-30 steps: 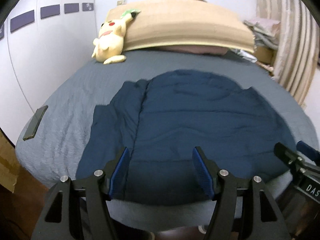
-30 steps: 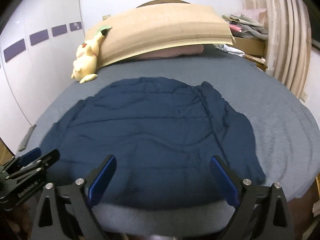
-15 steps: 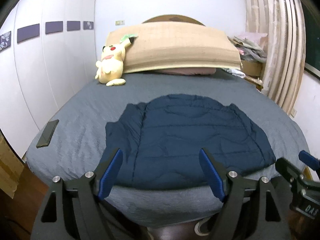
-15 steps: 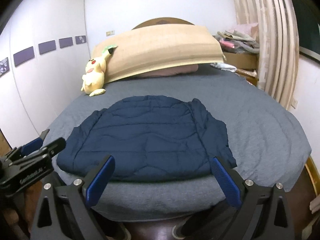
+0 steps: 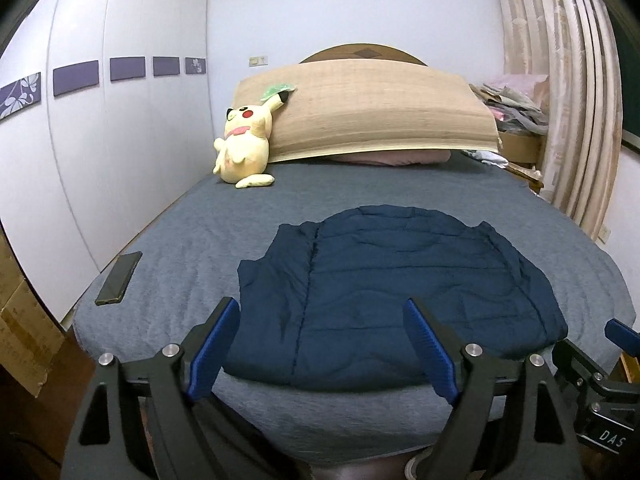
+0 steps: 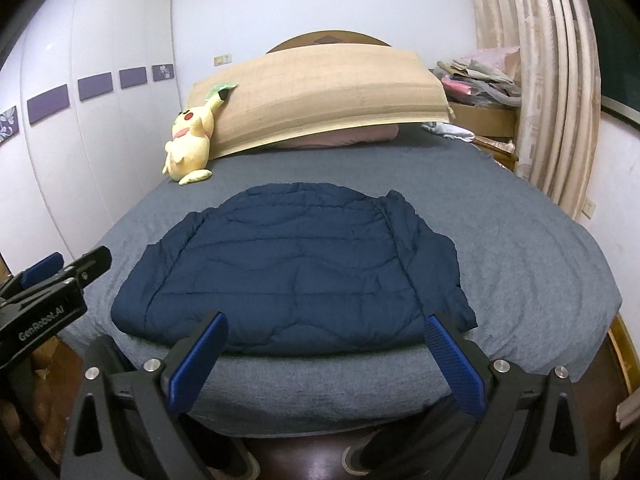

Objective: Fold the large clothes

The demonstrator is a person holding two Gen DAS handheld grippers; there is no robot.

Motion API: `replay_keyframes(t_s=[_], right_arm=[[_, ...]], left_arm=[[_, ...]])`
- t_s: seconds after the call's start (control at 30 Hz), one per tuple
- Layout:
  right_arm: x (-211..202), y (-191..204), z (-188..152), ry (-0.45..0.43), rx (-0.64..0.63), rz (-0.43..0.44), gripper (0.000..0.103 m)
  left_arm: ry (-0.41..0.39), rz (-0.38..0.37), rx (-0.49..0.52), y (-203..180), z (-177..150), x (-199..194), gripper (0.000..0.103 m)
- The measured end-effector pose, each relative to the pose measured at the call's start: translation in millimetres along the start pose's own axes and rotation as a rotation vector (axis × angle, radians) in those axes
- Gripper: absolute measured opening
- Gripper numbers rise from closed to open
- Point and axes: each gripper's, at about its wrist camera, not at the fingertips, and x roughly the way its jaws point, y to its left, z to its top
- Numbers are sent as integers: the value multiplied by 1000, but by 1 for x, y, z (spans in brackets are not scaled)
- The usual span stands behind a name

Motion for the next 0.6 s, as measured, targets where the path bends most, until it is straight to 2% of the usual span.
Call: replay_keyframes(t_s=[0.3,0.6], right_arm=[[2,-7,1,8,14,-25,101],[-6,-4,4,-13,-8,-46,101]], left_arm=[[6,27,-6,2,1,1,86],[15,12,34,-5,3,-4,86]])
